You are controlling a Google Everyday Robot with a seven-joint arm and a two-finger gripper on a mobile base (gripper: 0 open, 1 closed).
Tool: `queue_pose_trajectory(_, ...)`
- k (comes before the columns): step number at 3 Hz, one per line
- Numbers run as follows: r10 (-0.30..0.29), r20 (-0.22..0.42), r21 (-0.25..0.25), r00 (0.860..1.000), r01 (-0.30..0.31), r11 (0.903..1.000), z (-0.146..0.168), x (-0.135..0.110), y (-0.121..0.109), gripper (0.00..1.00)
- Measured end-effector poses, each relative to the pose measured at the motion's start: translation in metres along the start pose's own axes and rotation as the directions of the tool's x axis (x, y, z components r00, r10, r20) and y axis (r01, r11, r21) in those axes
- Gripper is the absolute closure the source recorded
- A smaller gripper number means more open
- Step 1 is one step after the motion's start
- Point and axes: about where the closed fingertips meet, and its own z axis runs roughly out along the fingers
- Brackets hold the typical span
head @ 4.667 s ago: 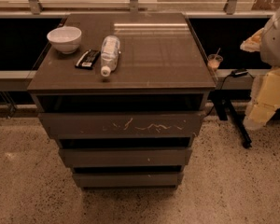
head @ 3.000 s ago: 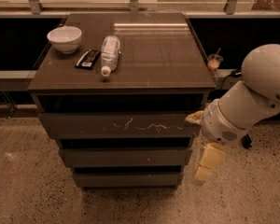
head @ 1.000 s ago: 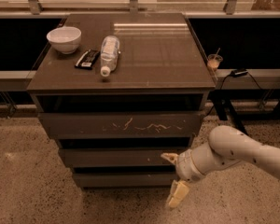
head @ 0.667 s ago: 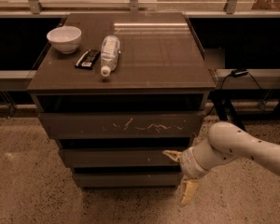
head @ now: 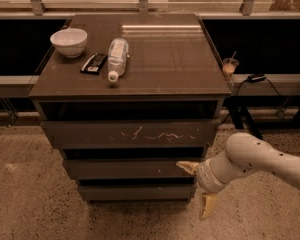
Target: Open middle drawer
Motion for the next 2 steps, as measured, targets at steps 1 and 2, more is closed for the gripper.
queue_pose_trajectory(1,0.114,-0.016,0.059,0.993,-0.113,0.9919,0.01,0.032,-0.006,0.0)
queue_pose_trajectory(2,0.288,-0.023,0.148,0.957,-0.282,0.948,0.024,0.075,-0.018,0.0)
